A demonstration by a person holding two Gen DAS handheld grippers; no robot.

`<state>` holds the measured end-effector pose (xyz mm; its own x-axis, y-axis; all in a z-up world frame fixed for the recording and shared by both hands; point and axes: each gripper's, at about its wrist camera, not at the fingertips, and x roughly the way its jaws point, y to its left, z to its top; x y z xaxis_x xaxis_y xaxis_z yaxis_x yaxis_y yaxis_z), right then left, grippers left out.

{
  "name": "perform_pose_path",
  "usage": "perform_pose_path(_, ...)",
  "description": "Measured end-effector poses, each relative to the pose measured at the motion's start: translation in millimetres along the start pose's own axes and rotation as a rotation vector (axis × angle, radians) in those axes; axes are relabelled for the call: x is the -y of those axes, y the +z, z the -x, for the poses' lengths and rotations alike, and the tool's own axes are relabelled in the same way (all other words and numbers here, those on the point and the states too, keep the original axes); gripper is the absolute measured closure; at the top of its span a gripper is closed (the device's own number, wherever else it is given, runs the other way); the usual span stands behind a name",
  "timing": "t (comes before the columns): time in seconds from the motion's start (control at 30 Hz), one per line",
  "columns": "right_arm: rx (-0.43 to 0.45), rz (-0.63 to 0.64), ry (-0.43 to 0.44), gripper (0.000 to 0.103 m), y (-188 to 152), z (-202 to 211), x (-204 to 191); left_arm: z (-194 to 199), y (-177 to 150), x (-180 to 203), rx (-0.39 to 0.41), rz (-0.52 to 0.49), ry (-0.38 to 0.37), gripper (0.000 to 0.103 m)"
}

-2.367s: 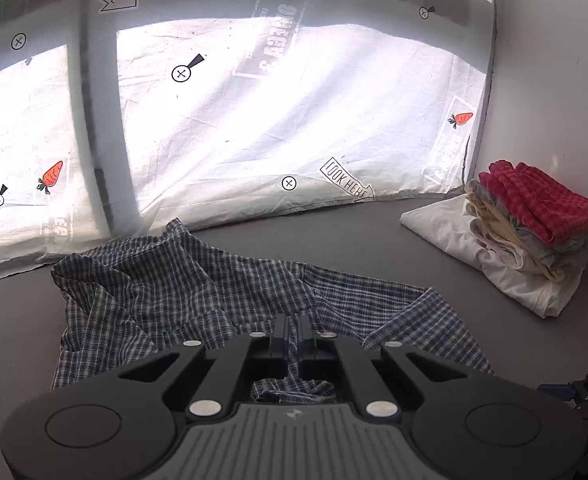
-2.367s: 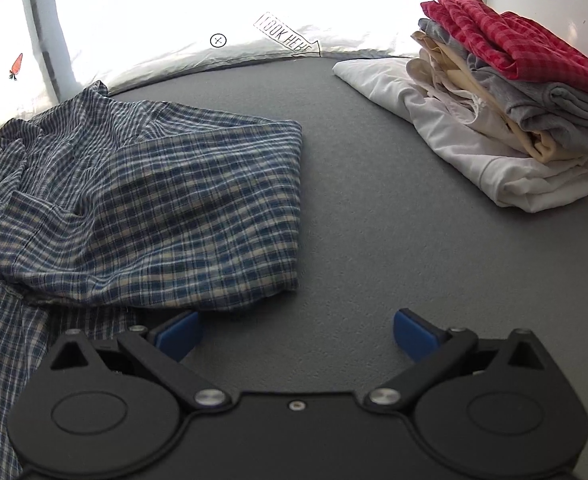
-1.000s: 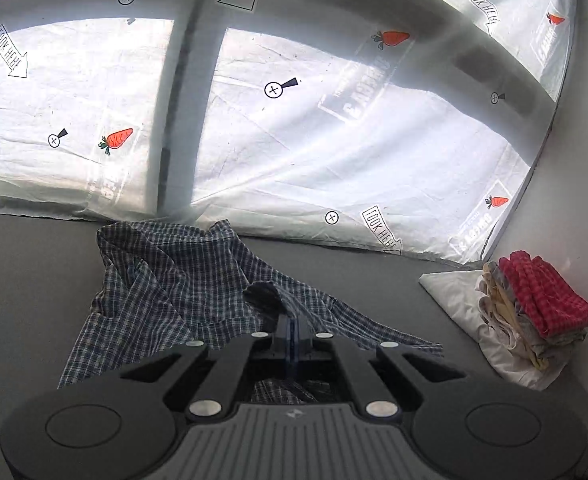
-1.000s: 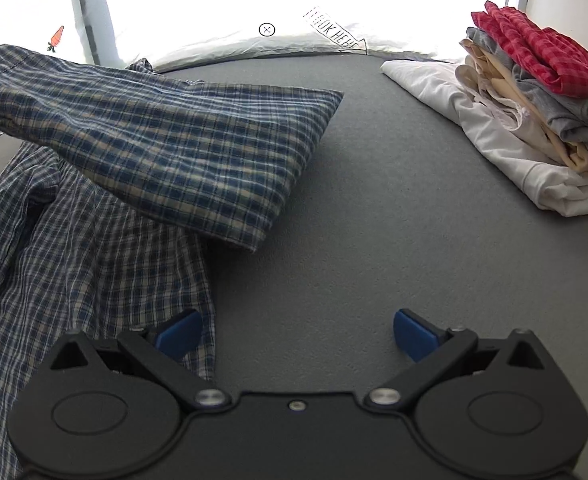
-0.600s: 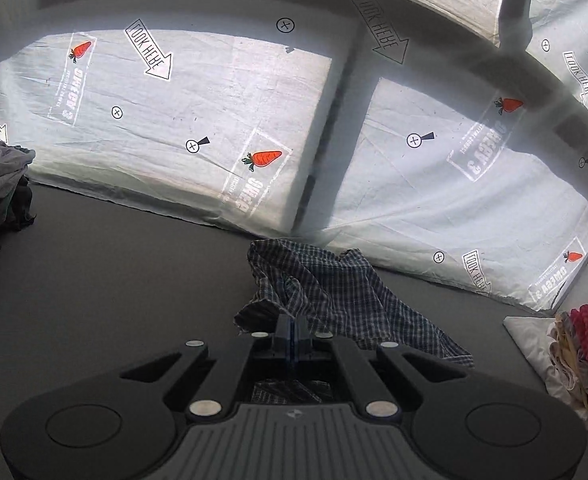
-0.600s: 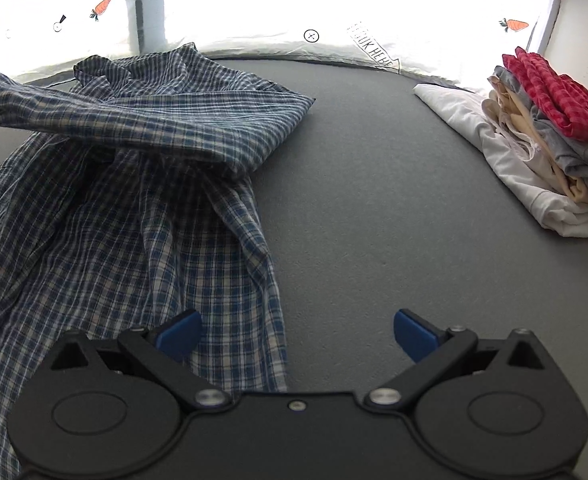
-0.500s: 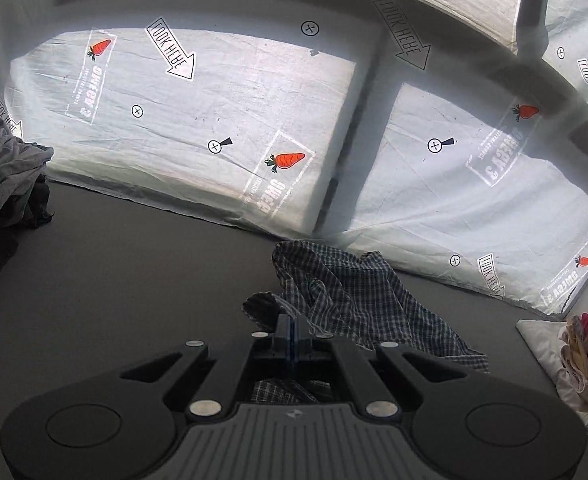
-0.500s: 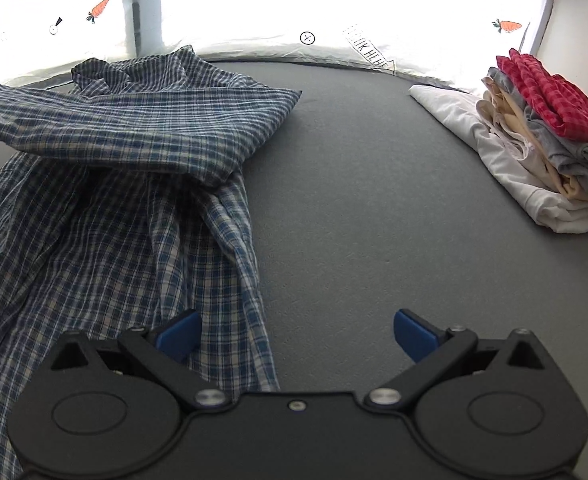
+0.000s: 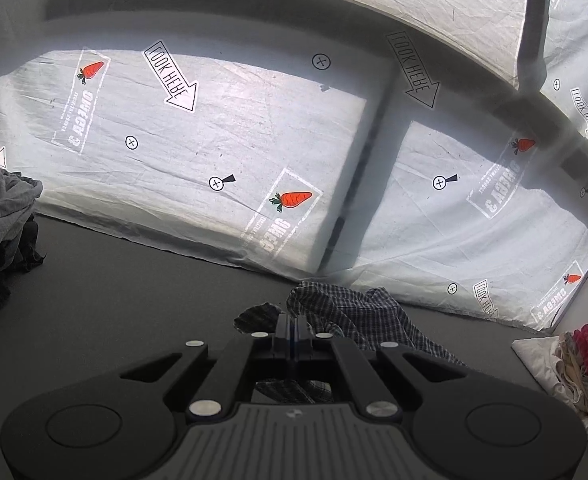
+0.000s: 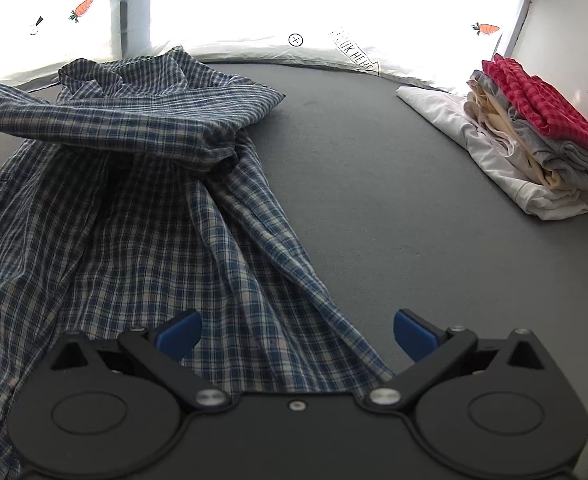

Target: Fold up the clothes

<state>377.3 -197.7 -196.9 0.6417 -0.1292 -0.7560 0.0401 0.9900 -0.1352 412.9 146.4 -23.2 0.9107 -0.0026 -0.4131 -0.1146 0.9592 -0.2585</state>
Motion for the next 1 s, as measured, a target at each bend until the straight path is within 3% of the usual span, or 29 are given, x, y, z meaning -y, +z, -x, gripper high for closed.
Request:
perform_pose_path(0.23,0.000,-0.085,-0.036,0.000,11.5,-15.2,-32.1,-24.4,37.2,-28.7,0.076,-0.078,-0.007,0.103)
perform_pose_path(0.3,0.000,-0.077,-0.061,0.000,15.2,-20.1,-40.1,-36.0,42.9,-49.0,0.051,-0.058,0.013,0.103)
perform_pose_path(0.43,-0.014,-0.035,-0.091,0.000,14.2,-18.0,-51.9,-59.4,34.5,-81.2,-0.080,-0.017,0.025,0.103)
perform_pose_path(0.53,-0.019,-0.030,-0.087,0.000,7.5,-12.4,-54.1,-72.8,4.4,-97.6,-0.195,0.059,0.019,0.088)
perform_pose_path(0.6,-0.020,-0.063,-0.069,0.000,3.4,-11.8,-50.7,-81.1,-23.2,-100.6,-0.272,0.079,0.008,0.062)
perform_pose_path(0.7,-0.017,-0.124,-0.036,0.000,-1.0,-14.1,-42.5,-94.5,-59.5,-99.3,-0.374,0.068,0.008,0.041)
perform_pose_path(0.83,-0.003,-0.179,0.004,0.000,-6.5,-16.5,-34.7,-111.2,-91.5,-93.7,-0.482,0.041,0.003,0.040)
perform_pose_path(1.0,0.028,-0.190,0.013,0.000,-8.2,-20.0,-34.7,-115.5,-105.1,-87.0,-0.457,0.014,-0.006,0.033)
